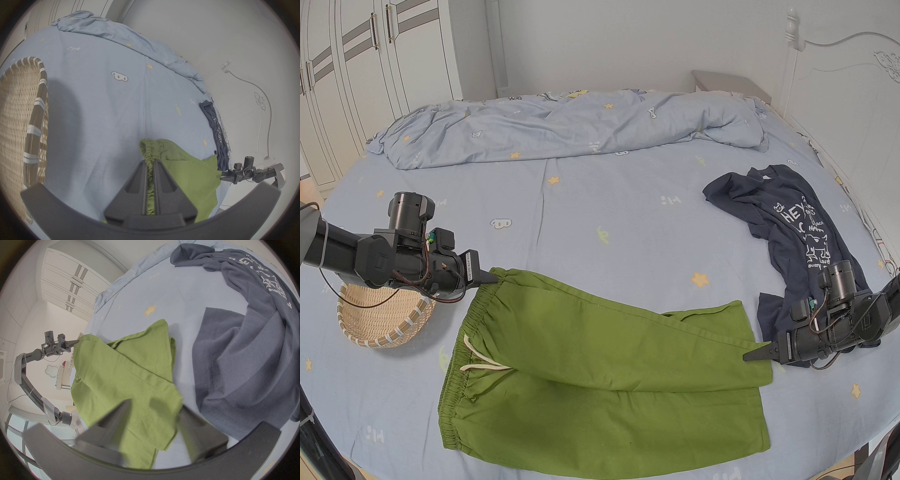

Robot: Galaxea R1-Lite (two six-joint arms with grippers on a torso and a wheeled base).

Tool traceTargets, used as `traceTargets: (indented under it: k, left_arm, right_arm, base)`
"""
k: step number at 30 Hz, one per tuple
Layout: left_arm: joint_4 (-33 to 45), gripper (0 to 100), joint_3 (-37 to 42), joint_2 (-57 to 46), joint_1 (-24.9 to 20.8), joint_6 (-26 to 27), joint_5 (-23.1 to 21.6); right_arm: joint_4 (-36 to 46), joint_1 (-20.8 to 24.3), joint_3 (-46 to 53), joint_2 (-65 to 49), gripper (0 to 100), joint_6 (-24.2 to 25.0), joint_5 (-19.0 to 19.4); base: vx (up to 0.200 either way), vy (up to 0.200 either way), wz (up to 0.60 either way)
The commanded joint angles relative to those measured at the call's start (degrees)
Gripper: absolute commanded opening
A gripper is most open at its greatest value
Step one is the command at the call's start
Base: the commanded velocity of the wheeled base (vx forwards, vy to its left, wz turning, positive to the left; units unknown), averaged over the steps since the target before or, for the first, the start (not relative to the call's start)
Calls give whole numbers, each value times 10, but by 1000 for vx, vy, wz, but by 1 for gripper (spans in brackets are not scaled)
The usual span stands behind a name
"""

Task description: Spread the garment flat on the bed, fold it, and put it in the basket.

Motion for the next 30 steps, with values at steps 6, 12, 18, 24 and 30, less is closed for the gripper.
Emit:
traceTargets:
  k: [6, 12, 18, 24, 30]
  left_arm:
    - [0, 0, 0, 1, 1, -1, 0]
    - [0, 0, -1, 0, 1, -1, 0]
    - [0, 0, -1, -4, 7, -1, 0]
    - [0, 0, -1, -17, 26, -1, 0]
    - [0, 0, -1, -35, 41, -1, 0]
  right_arm:
    - [-1, -22, -1, -2, 0, -2, 1]
    - [-1, -33, -2, -8, 0, -4, 1]
    - [-1, -26, -3, -38, 0, -4, -3]
    - [2, 9, -5, -83, 0, -3, -59]
    - [0, 31, -5, -115, 0, -2, -87]
  base:
    - [0, 0, 0]
    - [0, 0, 0]
    - [0, 0, 0]
    - [0, 0, 0]
    - [0, 0, 0]
